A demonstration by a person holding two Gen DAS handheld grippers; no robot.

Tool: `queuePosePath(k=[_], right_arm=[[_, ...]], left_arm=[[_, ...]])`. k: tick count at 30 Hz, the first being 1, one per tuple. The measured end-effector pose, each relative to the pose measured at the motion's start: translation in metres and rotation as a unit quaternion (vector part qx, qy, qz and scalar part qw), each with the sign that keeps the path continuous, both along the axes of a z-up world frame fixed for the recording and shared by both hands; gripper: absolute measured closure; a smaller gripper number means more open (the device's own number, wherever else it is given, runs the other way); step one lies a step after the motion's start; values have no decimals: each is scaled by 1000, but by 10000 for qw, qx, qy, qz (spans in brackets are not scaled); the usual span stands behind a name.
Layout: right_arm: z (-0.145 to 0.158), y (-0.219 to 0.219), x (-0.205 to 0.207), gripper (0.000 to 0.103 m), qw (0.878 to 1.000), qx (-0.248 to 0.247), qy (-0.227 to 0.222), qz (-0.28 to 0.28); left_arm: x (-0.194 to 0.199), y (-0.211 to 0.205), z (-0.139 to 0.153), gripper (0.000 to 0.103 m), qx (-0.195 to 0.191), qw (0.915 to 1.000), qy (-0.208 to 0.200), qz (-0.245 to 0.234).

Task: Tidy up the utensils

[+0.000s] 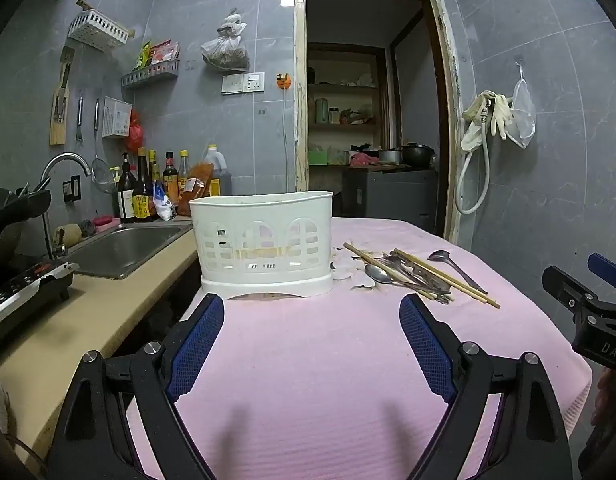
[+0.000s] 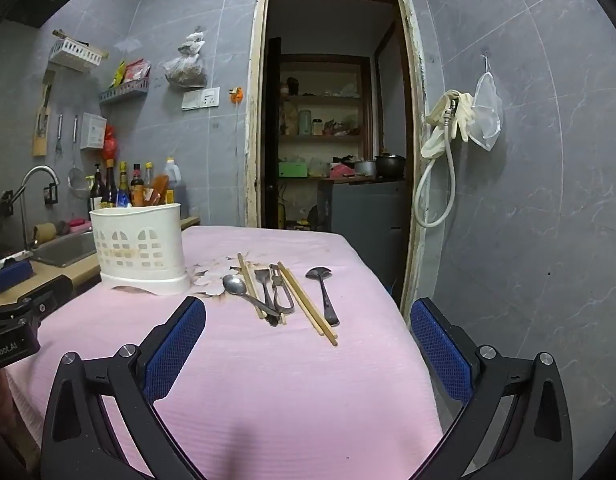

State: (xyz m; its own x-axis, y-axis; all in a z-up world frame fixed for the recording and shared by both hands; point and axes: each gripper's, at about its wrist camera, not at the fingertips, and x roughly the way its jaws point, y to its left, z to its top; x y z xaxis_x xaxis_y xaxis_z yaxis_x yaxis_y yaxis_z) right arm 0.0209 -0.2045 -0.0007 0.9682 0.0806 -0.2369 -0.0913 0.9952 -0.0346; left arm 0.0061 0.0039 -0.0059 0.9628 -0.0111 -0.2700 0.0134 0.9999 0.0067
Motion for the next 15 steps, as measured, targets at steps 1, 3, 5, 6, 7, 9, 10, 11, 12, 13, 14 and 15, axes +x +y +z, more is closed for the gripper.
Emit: queuePosePath(k=[1, 3, 5, 6, 7, 9, 10, 11, 12, 13, 14, 15], right_arm=[[-4, 2, 0, 0, 10000, -3, 3, 5], [-4, 8, 1, 0, 10000, -4, 4, 13], [-3, 6, 2, 0, 10000, -5, 6, 14], [-3, 6, 3, 0, 10000, -3, 4, 16], [-3, 5, 3, 0, 10000, -4, 7, 15], [-4, 7, 2, 0, 10000, -9, 9, 17], [-3, 7, 2, 0, 10000, -7, 12, 17], [-4, 8, 2, 0, 10000, -5, 11, 18], [-3, 7, 2, 0, 10000, -5, 15, 18], [-3, 7, 2, 0, 10000, -8, 16, 15], [-3, 7, 2, 0, 10000, -8, 20, 15], [-3, 7, 2, 0, 10000, -6, 20, 18]], left_arm=[[0, 0, 0, 17, -4, 10000, 2, -1], [0, 0, 0, 17, -7, 10000, 6, -3], [0, 0, -1, 17, -7, 10000, 8, 0], [0, 0, -1, 17, -7, 10000, 7, 0], [0, 0, -1, 17, -8, 10000, 8, -1], [0, 0, -1, 17, -11, 10000, 7, 0], [1, 0, -1, 17, -9, 10000, 9, 1], [1, 0, -1, 17, -6, 10000, 12, -1], [1, 0, -1, 17, -5, 10000, 15, 2], [1, 0, -2, 17, -8, 10000, 15, 3], [1, 0, -2, 17, -10, 10000, 16, 4], [1, 0, -2, 17, -10, 10000, 16, 2]])
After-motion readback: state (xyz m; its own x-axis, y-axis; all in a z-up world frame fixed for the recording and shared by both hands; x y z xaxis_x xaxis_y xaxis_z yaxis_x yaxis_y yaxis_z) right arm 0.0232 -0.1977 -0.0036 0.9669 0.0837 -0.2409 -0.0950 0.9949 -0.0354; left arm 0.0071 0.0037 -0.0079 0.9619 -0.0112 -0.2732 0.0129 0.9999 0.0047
